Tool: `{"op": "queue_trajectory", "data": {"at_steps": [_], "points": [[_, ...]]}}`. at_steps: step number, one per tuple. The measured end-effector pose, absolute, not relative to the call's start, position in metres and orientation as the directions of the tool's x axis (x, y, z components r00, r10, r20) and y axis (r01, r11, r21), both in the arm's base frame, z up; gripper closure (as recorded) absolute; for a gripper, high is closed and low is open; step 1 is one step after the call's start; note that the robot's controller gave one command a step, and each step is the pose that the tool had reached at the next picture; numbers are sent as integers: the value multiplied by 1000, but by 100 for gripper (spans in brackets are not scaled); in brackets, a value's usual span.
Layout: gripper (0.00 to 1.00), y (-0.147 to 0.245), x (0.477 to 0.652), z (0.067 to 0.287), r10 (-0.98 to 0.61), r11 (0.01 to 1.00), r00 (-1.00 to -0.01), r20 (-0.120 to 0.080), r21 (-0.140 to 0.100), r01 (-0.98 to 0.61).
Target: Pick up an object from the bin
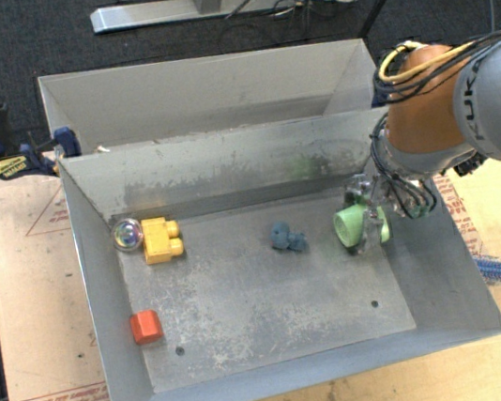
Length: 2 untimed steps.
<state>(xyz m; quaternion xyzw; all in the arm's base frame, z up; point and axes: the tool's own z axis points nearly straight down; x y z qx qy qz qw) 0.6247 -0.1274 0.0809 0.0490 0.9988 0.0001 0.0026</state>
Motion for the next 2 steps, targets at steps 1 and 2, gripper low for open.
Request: {"op": "queue_trajectory", "data": {"at_steps": [1, 2], "points": [[100, -136, 620, 199, 96, 995, -995, -12, -1, 96], [100, -155, 613, 262, 366, 930, -930, -8, 1, 366]]}}
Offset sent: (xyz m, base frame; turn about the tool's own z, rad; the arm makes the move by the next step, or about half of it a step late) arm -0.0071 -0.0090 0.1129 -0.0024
